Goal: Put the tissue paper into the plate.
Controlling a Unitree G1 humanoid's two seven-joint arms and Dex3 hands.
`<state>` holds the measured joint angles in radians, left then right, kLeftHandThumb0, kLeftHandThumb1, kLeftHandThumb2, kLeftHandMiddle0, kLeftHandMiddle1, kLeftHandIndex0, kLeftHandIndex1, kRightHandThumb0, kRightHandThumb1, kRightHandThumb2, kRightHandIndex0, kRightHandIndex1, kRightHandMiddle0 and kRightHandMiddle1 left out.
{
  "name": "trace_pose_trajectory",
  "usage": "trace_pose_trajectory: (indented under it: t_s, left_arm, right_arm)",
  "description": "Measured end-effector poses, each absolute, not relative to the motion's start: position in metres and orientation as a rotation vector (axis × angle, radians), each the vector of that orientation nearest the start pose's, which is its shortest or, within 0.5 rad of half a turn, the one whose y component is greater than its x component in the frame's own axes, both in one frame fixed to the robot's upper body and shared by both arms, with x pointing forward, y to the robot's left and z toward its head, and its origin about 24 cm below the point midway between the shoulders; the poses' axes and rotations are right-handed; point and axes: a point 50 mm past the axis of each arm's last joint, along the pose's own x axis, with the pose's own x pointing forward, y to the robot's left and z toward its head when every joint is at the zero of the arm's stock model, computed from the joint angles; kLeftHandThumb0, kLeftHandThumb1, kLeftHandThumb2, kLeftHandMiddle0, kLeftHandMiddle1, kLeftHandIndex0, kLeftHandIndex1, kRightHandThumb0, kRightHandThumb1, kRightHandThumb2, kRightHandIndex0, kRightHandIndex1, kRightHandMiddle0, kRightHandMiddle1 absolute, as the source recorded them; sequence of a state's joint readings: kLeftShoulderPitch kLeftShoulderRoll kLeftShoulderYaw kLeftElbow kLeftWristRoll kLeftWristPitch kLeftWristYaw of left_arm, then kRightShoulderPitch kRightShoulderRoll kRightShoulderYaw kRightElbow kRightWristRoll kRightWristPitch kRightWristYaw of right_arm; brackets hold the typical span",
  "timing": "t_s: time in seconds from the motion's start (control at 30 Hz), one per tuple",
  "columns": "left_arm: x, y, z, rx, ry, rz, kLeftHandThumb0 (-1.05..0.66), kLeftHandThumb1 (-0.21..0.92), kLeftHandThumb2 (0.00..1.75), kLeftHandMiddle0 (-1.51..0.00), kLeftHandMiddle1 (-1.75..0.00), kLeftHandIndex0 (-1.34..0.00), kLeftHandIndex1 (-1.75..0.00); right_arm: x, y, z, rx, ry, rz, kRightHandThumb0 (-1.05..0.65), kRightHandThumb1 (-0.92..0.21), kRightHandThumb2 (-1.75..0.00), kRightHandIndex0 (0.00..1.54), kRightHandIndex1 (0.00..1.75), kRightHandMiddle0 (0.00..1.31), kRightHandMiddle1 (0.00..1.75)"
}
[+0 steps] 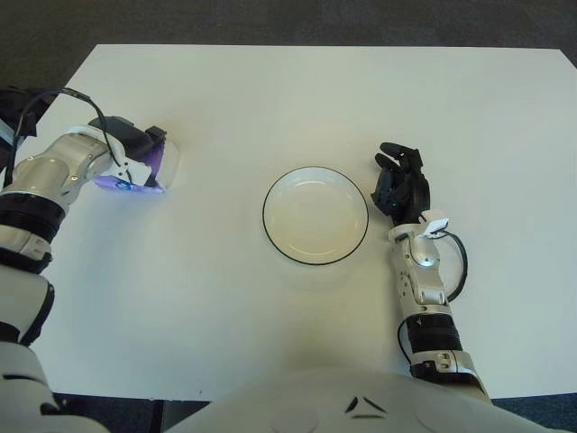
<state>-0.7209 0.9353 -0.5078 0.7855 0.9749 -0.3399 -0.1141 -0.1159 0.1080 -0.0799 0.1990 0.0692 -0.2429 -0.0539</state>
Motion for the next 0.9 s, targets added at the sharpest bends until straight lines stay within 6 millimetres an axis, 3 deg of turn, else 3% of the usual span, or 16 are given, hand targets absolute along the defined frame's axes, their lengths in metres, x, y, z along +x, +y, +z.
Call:
trace_pose_trajectory:
  t_s: [0.1,0.27,0.53,0.9]
  left_arm:
    - [0.341,0.307,0.122,1.977,0.068,-0.318,-0.5,0.39,1.18,-0.94,-1.73,-0.57,-1.72]
    - [0.337,0.31,0.118,1.927,-0.105,-0.181,-0.5,0.29,1.34,-1.11,-1.74,-0.63,-1.74]
    - [0.33,0.296,0.105,1.775,-0.414,-0.029,-0.49,0.28,1.35,-1.19,-1.75,-0.64,-1.75]
    - [0.333,0.276,0.098,1.642,-0.517,-0.012,-0.47,0.34,1.28,-1.15,-1.75,-0.59,-1.75]
  right_arm:
    - [0.272,-0.141,0.046,0.182,-0.153,-0.11,-0.41,-0.67,-0.93,0.29,0.83,0.1,1.22]
    - [0.272,-0.142,0.048,0.181,-0.166,-0.112,-0.41,-0.66,-0.94,0.3,0.84,0.12,1.23]
    - [0.273,-0.142,0.05,0.178,-0.172,-0.115,-0.39,-0.63,-0.98,0.33,0.89,0.17,1.26]
    - [0.272,-0.142,0.046,0.165,-0.156,-0.121,-0.4,-0.63,-0.99,0.36,0.93,0.19,1.28]
